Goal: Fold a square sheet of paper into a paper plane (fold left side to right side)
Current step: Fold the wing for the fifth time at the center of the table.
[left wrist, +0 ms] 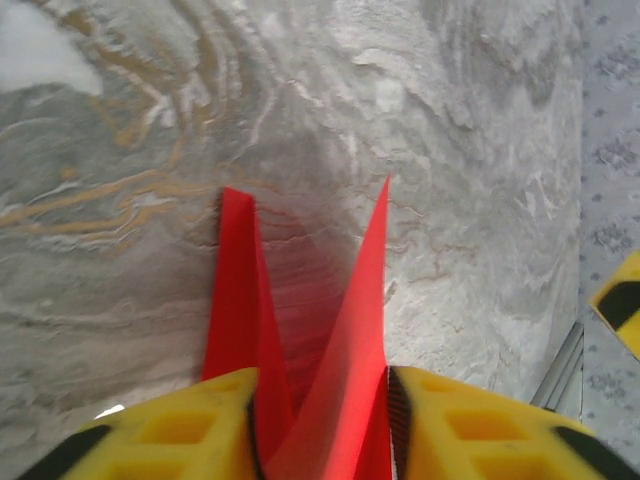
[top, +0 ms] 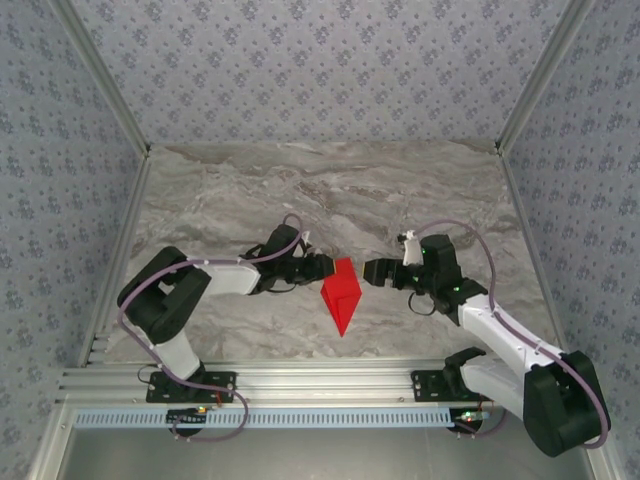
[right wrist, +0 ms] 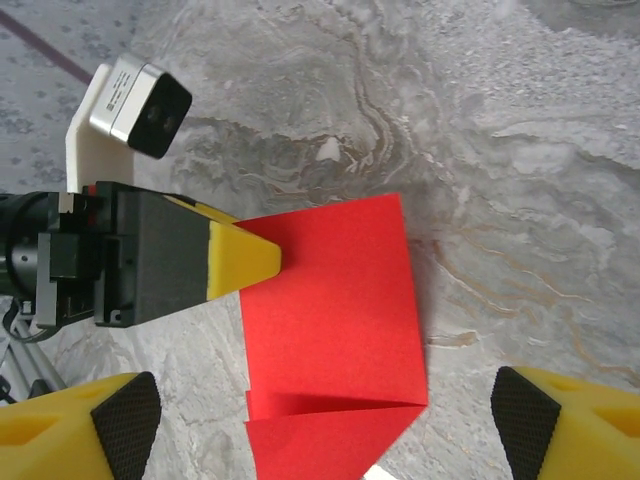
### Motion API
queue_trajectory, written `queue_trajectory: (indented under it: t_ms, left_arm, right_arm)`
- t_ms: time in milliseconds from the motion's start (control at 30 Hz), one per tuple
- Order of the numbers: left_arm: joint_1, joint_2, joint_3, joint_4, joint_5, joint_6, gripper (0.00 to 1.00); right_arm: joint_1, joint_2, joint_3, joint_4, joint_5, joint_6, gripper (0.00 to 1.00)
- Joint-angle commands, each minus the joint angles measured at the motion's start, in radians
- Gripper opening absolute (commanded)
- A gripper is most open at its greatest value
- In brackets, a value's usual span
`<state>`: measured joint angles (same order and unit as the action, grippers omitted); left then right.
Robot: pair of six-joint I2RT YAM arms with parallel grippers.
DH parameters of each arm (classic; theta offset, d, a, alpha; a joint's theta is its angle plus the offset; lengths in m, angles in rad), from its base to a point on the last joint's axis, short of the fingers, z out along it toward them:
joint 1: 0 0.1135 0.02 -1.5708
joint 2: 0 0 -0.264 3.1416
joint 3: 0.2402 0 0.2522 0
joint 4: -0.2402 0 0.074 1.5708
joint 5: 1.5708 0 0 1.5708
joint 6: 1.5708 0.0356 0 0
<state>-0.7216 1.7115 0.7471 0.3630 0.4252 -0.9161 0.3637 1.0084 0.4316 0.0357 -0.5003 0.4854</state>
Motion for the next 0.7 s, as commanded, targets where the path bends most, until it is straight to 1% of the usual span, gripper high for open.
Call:
queue_trajectory:
  t_ms: [0, 100, 167, 233, 300, 433, 533, 667]
  left_arm:
    - [-0.006, -0.018, -0.018, 0.114, 0.034, 0.015, 0.27]
    - [-0.006, -0.042, -0.022, 0.108, 0.051, 0.03, 0.18]
    - [-0.006, -0.064, -0.024, 0.104, 0.064, 0.036, 0.13]
    - [-0.006, -0.086, -0.023, 0.088, 0.078, 0.046, 0.08]
    - [-0.006, -0.104, -0.018, 0.07, 0.093, 0.059, 0.04]
    - [-0.004, -0.134, -0.021, 0.061, 0.122, 0.072, 0.0]
    - [-0.002, -0.147, -0.038, 0.092, 0.134, 0.061, 0.0]
    - [-0.002, -0.155, -0.064, 0.144, 0.147, 0.042, 0.0]
  right_arm:
    - [-0.005, -0.016, -0.017, 0.099, -0.052, -0.027, 0.91]
    - [-0.015, -0.009, 0.003, 0.029, -0.01, -0.058, 0.91]
    - [-0.055, 0.012, 0.002, 0.036, -0.084, -0.048, 0.92]
    - [-0.109, 0.052, -0.012, 0.087, -0.173, 0.001, 0.92]
    - [-0.136, 0.094, -0.028, 0.149, -0.241, 0.021, 0.92]
    - [-0.169, 0.222, -0.028, 0.244, -0.353, 0.032, 0.93]
    - [-0.177, 0.313, -0.025, 0.351, -0.436, 0.053, 0.92]
    - [-0.178, 0.414, -0.006, 0.438, -0.502, 0.057, 0.9]
